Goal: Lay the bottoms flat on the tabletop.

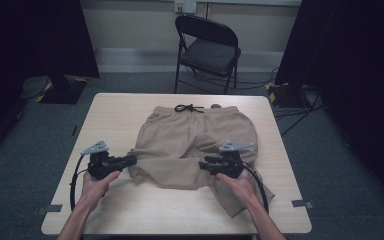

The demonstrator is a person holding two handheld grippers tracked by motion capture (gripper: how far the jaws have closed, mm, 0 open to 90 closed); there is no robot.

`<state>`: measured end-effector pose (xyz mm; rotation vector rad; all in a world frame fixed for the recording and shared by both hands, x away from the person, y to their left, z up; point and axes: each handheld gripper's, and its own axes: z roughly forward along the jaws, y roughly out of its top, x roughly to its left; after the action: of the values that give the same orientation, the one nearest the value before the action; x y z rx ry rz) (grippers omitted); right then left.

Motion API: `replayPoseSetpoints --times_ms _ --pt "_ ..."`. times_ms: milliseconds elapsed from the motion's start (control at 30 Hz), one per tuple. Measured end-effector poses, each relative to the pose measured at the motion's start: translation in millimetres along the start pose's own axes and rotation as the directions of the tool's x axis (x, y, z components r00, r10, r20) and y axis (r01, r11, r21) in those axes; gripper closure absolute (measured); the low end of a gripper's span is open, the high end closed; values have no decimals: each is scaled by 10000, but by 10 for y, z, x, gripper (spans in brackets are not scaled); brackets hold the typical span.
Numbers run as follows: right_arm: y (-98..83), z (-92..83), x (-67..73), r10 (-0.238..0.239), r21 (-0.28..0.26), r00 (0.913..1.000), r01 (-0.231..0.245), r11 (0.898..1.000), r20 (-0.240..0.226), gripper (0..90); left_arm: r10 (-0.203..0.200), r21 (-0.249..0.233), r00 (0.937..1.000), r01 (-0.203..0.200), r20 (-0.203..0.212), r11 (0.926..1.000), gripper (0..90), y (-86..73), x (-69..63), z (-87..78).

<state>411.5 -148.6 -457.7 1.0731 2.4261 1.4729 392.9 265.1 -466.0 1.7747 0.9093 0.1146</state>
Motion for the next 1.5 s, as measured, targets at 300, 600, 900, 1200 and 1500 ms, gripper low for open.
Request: replayPoseSetpoints --times_ms 300,600,900,1200,1500 --pt "-76 324 237 -426 882 9924 529 9947 -1155 484 -185 1573 9983 271 -562 9872 456 -156 34 386" --pt "-190 512 392 -818 1672 9887 1024 9806 -1260 355 420 2022 9955 -240 -853 9791 708 -207 -27 469" --pt "-259 567 527 -1800 1769 9720 2057 9625 -1513 484 -1230 122 9786 1227 1650 9924 875 -69 -106 297" --pt "-172 477 511 -1304 1389 9505 1750 9747 -2822 893 -1540 -744 9801 1640 1250 9837 832 11 -40 138" --pt "210 278 -98 619 -532 9918 -682 9963 -1120 892 -548 -866 9942 628 921 9943 508 149 -211 130"
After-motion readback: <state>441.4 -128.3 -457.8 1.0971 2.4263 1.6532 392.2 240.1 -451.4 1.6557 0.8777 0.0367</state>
